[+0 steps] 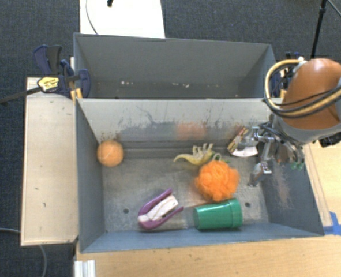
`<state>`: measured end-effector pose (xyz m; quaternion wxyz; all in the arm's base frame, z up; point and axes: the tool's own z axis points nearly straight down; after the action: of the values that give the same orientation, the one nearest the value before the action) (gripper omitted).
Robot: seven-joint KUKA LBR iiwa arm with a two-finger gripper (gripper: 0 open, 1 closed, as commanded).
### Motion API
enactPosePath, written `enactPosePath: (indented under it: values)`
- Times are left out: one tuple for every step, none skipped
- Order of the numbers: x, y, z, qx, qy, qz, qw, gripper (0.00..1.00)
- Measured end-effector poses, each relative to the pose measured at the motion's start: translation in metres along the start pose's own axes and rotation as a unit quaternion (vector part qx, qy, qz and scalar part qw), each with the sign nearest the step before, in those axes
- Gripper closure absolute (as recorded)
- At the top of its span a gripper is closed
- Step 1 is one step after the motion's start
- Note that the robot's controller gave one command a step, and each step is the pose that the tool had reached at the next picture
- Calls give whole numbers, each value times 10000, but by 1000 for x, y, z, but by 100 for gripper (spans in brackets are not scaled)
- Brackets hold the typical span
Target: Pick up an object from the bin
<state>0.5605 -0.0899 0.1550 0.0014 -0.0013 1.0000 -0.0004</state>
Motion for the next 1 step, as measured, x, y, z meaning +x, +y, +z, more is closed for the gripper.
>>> enactPosePath:
  values:
    - [10, -28, -27, -6, -2, -1560, 9878, 0]
